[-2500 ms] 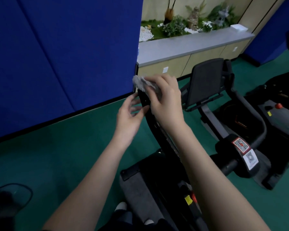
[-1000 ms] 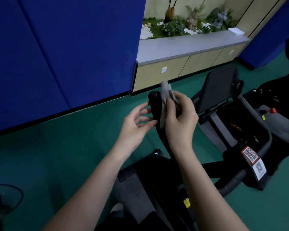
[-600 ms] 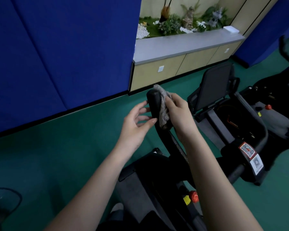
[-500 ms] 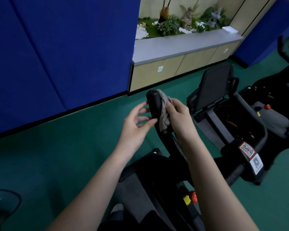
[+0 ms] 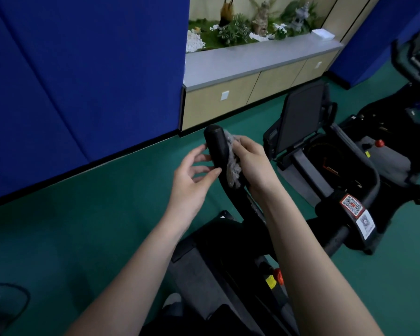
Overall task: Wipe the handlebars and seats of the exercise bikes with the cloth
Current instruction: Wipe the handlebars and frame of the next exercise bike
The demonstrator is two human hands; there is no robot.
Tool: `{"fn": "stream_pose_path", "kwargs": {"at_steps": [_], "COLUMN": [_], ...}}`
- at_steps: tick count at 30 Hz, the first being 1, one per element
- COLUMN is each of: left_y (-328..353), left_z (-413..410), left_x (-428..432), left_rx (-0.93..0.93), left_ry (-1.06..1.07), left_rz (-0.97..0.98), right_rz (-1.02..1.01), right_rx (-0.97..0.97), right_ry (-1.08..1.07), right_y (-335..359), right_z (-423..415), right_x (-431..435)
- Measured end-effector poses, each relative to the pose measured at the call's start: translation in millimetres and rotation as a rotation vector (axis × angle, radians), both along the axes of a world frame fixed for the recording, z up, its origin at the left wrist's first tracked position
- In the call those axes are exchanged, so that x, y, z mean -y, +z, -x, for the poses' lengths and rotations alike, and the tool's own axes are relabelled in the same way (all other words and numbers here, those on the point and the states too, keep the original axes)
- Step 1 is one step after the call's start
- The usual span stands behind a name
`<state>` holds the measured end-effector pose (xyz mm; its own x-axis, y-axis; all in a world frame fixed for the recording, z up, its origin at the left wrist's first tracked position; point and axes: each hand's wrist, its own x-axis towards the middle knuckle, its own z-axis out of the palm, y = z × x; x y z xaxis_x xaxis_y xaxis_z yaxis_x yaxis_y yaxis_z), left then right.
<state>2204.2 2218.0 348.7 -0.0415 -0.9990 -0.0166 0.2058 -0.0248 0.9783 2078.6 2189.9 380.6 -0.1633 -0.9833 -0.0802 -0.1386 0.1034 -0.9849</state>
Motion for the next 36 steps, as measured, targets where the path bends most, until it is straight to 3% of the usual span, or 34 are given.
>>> {"fn": "stream_pose_path", "kwargs": {"at_steps": [3, 9, 16, 20, 25, 29, 36], "left_y": [0, -2, -2, -5, -12, -17, -20], "left_z": [2, 4, 0, 2, 4, 11, 30], "left_x": [-2, -4, -1, -2, -7, -16, -34], "left_rx": [-0.003, -0.007, -0.003, 0.002, 0.019, -0.004, -0.033], "left_ry": [-0.009, -0.027, -0.035, -0.035, -0.020, 0.011, 0.104], "left_rz": [-0.002, -0.003, 0.007, 0.010, -0.024, -0.048, -0.079], "right_rz": [0.037, -0.030, 0.057, 0.236, 0.272, 0.458, 0.515], "right_rx": [-0.042, -0.427, -0.626, -0.653, -0.711, -0.690, -0.748], "right_ry": [-0.017, -0.024, -0.105, -0.219, -0.126, -0.110, 0.217], "right_y": [3, -8, -6, -6, -8, 6, -5], "right_z": [-4, 12, 15, 7, 14, 15, 25], "right_x": [3, -32, -66, -69, -82, -70, -73]}}
